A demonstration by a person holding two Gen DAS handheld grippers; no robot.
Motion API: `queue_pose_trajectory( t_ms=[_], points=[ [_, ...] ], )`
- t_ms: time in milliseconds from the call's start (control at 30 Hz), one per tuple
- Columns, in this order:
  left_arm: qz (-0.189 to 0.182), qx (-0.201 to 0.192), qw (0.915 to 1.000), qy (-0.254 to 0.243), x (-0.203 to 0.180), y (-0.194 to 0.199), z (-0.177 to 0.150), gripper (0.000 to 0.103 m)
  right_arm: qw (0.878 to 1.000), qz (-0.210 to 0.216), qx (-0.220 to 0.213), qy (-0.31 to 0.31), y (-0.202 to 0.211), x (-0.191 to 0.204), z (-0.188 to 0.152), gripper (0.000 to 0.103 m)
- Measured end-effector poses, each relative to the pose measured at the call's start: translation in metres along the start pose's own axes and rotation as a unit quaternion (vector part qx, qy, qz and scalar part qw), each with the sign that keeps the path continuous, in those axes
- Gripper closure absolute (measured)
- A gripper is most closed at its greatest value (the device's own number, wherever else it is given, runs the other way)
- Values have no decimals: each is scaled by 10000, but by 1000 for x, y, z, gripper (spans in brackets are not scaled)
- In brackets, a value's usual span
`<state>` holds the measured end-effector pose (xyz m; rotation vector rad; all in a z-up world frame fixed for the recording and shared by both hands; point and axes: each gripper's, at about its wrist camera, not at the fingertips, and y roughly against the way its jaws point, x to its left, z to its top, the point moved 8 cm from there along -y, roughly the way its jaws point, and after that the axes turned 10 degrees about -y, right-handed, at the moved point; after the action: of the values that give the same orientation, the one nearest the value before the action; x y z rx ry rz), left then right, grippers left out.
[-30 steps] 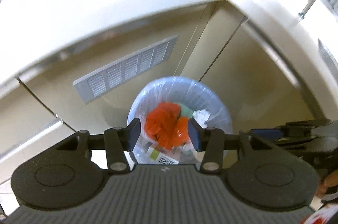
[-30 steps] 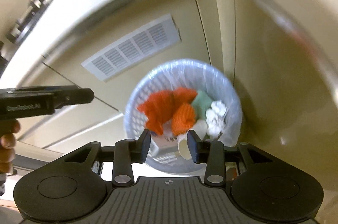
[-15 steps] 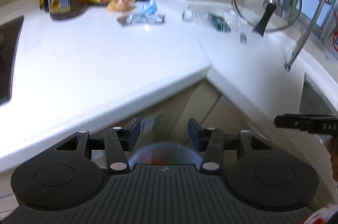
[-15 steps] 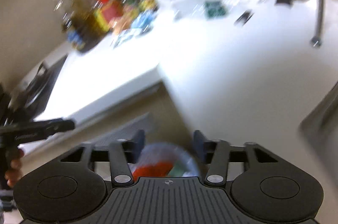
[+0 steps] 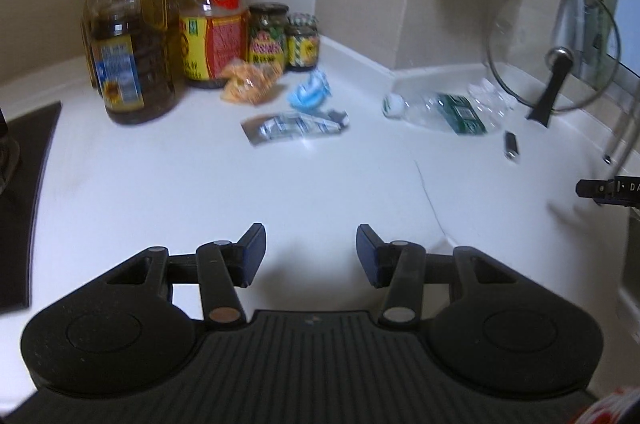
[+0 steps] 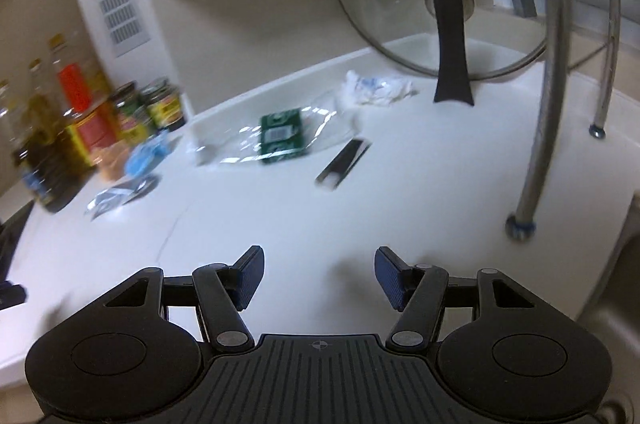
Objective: Collect trash
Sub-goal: 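Raise both grippers from the bin back to the counter, then grasp the black lighter with the right gripper while the left gripper approaches the foil packet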
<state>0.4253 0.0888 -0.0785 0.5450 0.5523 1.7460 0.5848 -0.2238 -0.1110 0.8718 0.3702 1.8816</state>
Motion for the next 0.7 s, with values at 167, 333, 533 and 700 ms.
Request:
queue_pose_trajectory(
  t_ms=[167,333,533,700],
  points=[
    [203,-101,9997,-17,4,-21,22,57,9998,-88,-155,28,-38,-6,28,42],
    [324,-95,9994,-29,6,-41,35,57,9995,-132,-267,93,-76,-3,48,42],
    [397,-52,9992,-42,10,-64,45,57,9992,-250,-273,131,-113,-3,60,42],
    [422,-23,9991,-92,14,-82,53,57,9989,-358,-224,192,-133,-3,63,49]
  ],
)
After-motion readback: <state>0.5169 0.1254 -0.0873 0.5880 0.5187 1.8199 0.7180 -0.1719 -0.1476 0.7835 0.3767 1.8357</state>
